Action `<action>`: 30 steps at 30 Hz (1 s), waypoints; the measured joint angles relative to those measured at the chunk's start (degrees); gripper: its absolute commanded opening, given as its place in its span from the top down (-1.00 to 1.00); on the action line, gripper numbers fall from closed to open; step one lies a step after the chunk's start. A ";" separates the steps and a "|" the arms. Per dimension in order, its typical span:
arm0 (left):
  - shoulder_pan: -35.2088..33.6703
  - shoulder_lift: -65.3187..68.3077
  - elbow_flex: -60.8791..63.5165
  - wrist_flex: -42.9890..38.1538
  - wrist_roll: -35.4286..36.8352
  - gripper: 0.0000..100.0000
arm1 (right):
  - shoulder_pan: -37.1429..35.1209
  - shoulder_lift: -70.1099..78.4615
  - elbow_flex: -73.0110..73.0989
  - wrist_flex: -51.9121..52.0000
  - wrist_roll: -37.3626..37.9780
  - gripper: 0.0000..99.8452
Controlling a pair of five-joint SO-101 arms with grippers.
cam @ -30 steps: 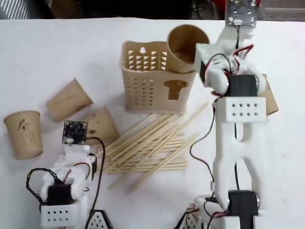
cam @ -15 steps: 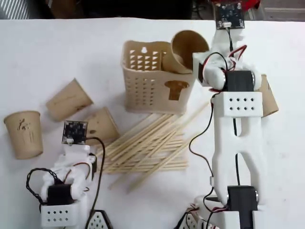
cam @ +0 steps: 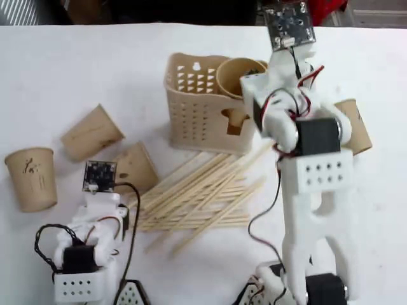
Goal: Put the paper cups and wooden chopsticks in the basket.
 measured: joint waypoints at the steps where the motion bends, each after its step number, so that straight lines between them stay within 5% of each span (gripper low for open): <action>1: 0.00 0.00 0.00 0.00 0.00 0.78 | -0.70 -1.05 0.00 0.00 0.00 0.42; 8: 0.00 0.00 0.00 0.00 0.00 0.78 | 3.34 -5.89 0.00 4.40 0.00 0.43; 17: 0.00 0.00 0.00 0.00 0.00 0.78 | 26.29 1.58 0.09 5.19 0.09 0.83; 25: 0.00 0.00 0.00 0.00 0.00 0.78 | 29.54 18.73 0.09 -5.63 8.79 0.53; 30: 0.00 0.00 0.00 0.00 0.00 0.78 | 30.24 26.99 -3.78 -8.09 9.05 0.53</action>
